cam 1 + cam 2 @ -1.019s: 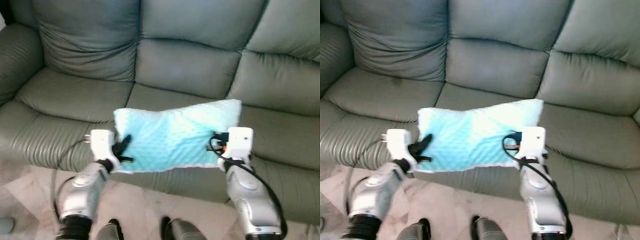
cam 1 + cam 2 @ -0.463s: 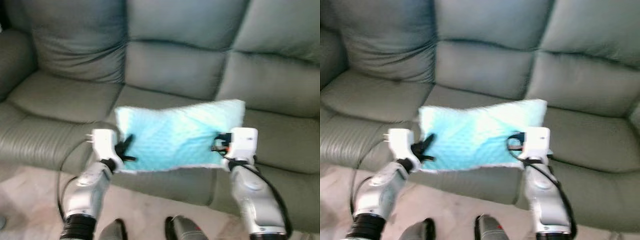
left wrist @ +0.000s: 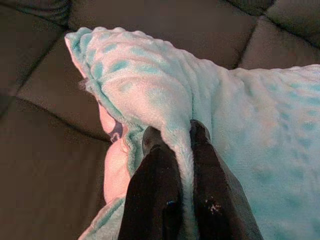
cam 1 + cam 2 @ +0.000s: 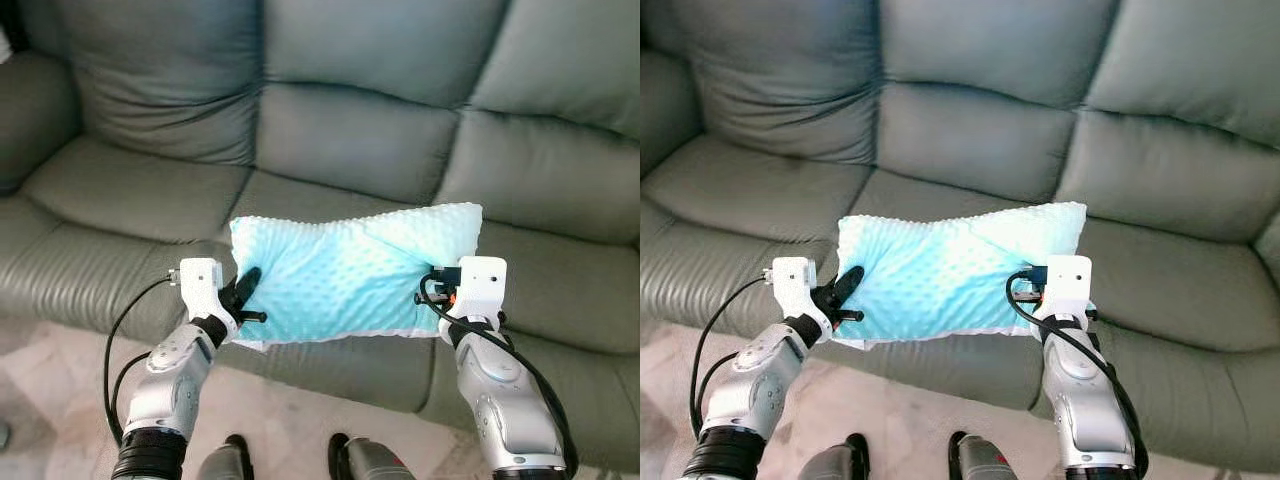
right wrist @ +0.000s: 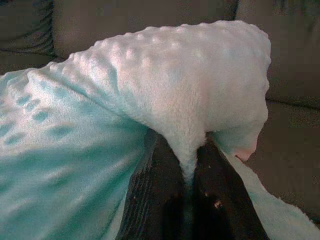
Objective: Move the pillow to the sofa
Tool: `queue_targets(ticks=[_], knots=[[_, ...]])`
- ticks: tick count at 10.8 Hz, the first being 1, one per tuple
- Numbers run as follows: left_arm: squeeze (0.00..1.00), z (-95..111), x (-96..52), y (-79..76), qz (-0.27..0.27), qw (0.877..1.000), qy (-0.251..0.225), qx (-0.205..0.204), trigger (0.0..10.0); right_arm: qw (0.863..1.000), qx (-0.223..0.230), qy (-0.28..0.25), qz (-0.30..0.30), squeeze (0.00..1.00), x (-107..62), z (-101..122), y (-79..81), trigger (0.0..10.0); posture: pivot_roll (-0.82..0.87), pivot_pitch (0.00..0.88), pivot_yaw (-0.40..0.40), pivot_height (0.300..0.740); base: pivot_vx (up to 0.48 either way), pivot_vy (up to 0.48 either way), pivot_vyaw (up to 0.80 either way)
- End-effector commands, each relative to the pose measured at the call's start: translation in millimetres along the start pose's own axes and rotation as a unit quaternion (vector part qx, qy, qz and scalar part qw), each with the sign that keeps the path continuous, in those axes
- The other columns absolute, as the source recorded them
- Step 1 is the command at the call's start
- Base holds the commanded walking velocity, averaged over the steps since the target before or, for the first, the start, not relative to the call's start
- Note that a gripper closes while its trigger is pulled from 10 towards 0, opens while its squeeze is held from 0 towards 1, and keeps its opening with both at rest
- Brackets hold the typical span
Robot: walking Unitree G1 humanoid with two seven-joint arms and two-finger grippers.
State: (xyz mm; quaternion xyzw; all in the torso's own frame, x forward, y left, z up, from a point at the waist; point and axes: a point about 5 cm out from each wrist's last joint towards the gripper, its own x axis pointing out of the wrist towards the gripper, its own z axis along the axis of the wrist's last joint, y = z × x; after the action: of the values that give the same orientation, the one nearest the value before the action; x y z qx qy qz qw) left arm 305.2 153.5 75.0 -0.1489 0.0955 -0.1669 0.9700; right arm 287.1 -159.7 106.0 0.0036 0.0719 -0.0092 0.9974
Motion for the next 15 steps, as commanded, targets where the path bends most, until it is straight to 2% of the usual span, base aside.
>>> queue_targets(ticks=[1,4,6,8,11,13,15], knots=[[0.0,-5,1.4,-0.2,0.002,1.0,0.014,0.004,10.0,1.0,-0.002,-0.007,-0.005,0.0,-1.7,3,-3.6,10.0,-0.16,0.223,-0.041,0.74,0.0,0.0,0.0],[0.0,-4,9.4,12.2,0.04,0.998,0.017,0.035,10.0,1.0,0.006,-0.004,-0.005,0.0,0.3,0,-1.7,10.0,-0.15,0.237,-0.04,0.74,0.0,0.0,0.0],[0.0,3,27.6,11.7,0.054,0.997,0.016,0.051,10.0,1.0,0.018,-0.005,-0.008,0.0,6.1,2,-2.4,10.0,-0.16,0.258,-0.034,0.74,0.0,0.0,0.0],[0.0,9,39.3,9.0,0.058,0.996,0.019,0.068,10.0,0.999,0.032,0.005,-0.016,0.0,8.1,-1,-9.1,10.0,-0.18,0.298,-0.022,0.74,0.0,0.0,0.0],[0.0,14,47.2,6.7,0.056,0.994,0.017,0.088,10.0,0.997,0.072,0.02,-0.019,0.0,11.9,-7,-20.4,10.0,-0.18,0.367,-0.013,0.74,0.0,0.0,0.0],[0.0,20,51.6,6.6,0.067,0.993,0.003,0.099,10.0,0.998,0.068,0.012,-0.015,0.0,18.2,-4,-24.6,10.0,-0.19,0.406,-0.019,0.74,0.0,0.0,0.0],[0.0,28,55.0,6.8,0.073,0.992,-0.008,0.105,10.0,0.997,0.071,0.002,0.009,0.0,22.9,0,-21.3,10.0,-0.19,0.421,-0.025,0.74,0.0,0.0,0.0]])
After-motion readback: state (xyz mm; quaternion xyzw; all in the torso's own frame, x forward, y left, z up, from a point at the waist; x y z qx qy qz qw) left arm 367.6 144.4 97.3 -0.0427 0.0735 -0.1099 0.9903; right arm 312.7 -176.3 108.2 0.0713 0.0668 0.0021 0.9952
